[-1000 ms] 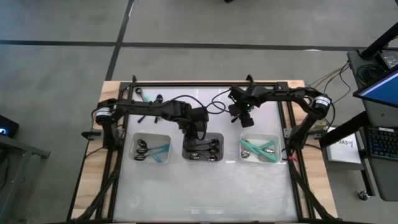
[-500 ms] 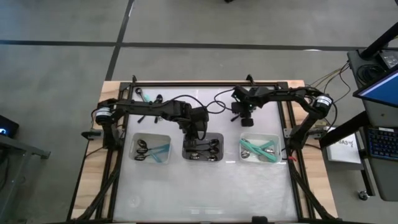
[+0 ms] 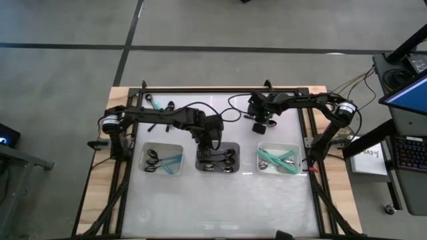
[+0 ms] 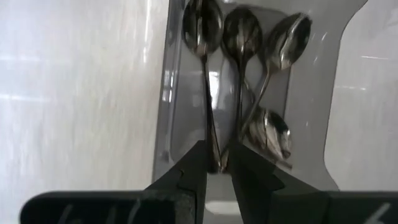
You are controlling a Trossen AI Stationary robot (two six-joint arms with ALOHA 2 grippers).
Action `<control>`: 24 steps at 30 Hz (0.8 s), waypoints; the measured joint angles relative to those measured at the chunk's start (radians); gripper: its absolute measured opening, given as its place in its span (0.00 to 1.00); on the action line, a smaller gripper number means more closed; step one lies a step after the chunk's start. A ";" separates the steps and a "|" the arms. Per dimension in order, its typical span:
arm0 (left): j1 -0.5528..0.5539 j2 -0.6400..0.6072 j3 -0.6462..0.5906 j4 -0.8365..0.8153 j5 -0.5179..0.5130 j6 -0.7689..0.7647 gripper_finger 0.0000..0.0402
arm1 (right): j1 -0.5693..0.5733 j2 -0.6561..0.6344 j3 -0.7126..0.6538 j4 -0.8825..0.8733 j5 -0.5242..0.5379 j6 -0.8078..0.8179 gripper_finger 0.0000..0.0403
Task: Sort silverware by color (type)
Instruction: Put the black spoon into the black bin
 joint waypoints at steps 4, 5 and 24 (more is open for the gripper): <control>-0.003 -0.009 -0.044 -0.020 -0.004 -0.026 0.13 | -0.001 -0.003 0.011 0.004 0.003 0.017 0.02; -0.003 -0.013 -0.057 -0.014 -0.015 -0.032 0.13 | -0.001 -0.007 0.013 0.003 0.003 0.017 0.02; -0.012 -0.397 -0.647 1.096 -0.105 -0.161 0.13 | -0.165 -0.087 0.025 0.409 -0.498 0.222 0.02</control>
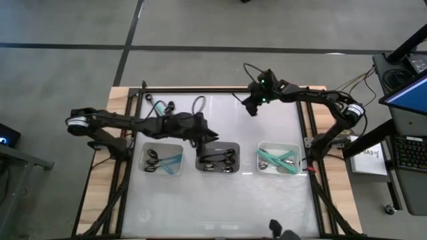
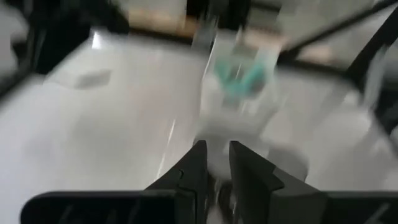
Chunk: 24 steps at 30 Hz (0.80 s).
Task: Sort silverware by color (type)
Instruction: Put the black spoon into the black bin
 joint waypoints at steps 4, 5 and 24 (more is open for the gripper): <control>-0.006 -0.031 -0.143 0.330 0.001 0.010 0.13 | 0.076 -0.024 0.000 0.103 -0.019 0.012 0.02; -0.008 -0.033 -0.178 0.400 0.001 0.012 0.13 | 0.103 -0.033 0.000 0.109 -0.015 -0.004 0.02; -0.021 0.105 -0.458 1.199 0.003 0.155 0.13 | 0.635 -0.107 -0.002 0.281 0.926 -0.175 0.02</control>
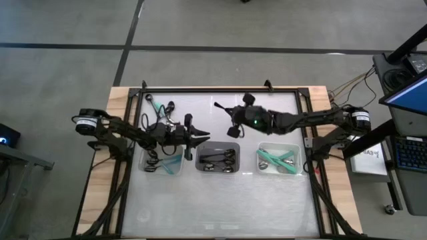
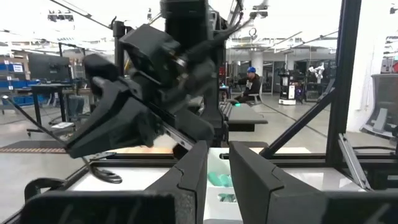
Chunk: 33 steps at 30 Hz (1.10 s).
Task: Sort silverware by color (type)
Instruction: Put the black spoon into the black bin
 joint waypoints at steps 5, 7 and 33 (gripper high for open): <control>0.002 0.042 0.069 -0.042 0.000 -0.002 0.13 | 0.049 0.000 0.000 0.008 0.067 -0.015 0.02; 0.005 0.051 0.107 -0.100 -0.008 -0.004 0.13 | 0.054 0.000 0.000 0.006 0.067 -0.015 0.02; -0.016 0.234 0.117 0.206 -0.496 0.160 0.13 | 0.054 0.012 -0.004 0.047 0.090 -0.028 0.02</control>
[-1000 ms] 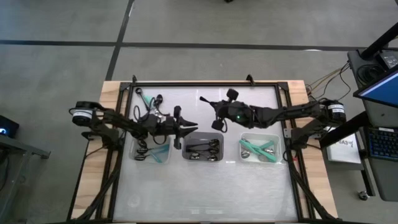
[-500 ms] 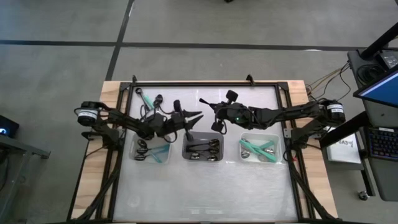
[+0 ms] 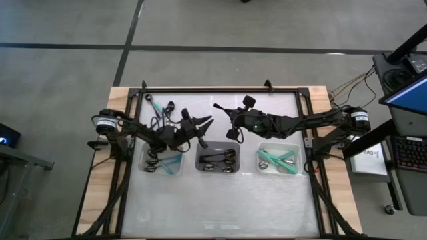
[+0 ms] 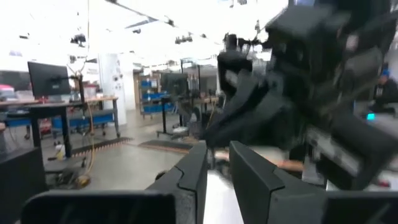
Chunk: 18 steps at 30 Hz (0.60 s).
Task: Sort silverware by color (type)
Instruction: Put the black spoon into the black bin
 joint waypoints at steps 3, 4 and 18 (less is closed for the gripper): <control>0.001 0.003 0.023 -0.005 -0.004 0.023 0.15 | 0.000 0.000 0.000 -0.001 -0.004 0.009 0.02; 0.002 0.003 0.031 -0.020 -0.003 0.031 0.16 | 0.000 0.000 0.000 -0.003 -0.004 0.015 0.02; 0.039 0.005 0.057 -0.041 -0.005 0.035 0.32 | 0.005 0.000 0.000 -0.004 -0.108 0.012 0.02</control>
